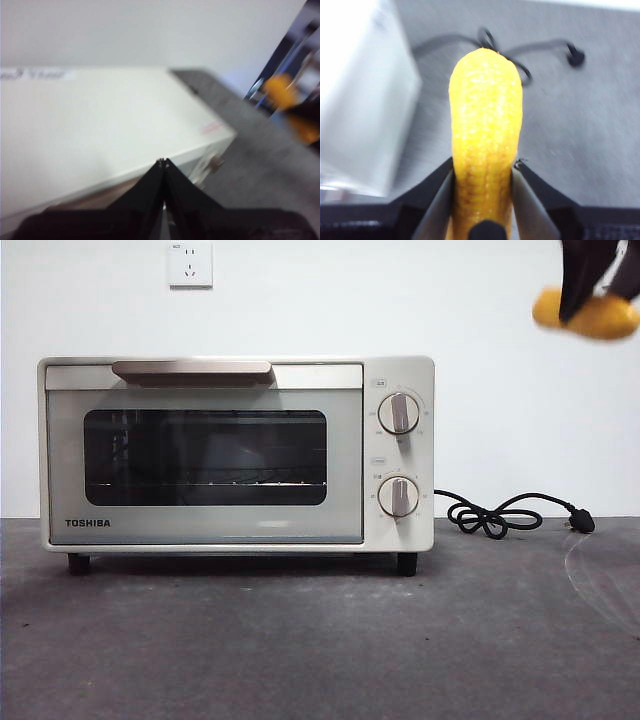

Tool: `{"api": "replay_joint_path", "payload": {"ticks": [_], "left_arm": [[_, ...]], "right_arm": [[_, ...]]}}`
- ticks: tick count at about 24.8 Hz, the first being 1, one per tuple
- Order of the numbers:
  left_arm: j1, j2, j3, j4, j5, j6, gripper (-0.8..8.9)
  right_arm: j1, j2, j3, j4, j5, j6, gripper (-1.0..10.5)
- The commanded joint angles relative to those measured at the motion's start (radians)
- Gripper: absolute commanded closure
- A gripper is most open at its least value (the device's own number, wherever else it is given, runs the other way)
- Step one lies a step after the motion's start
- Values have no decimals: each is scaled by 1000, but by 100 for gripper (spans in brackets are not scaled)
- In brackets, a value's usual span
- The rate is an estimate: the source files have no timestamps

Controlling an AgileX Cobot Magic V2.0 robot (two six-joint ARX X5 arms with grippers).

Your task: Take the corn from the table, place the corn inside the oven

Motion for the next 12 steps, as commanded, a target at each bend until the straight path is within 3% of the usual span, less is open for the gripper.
{"api": "replay_joint_path", "payload": {"ticks": [1, 6, 12], "left_arm": [[-23, 57, 42, -81, -80, 133, 819], [-46, 121, 85, -130, -203, 198, 819], [-80, 134, 94, -122, -295, 226, 819]], "right_arm": [[2, -54, 4, -14, -27, -10, 962], [2, -130, 4, -60, -42, -11, 962], [2, -182, 4, -122, -131, -11, 962]]}}
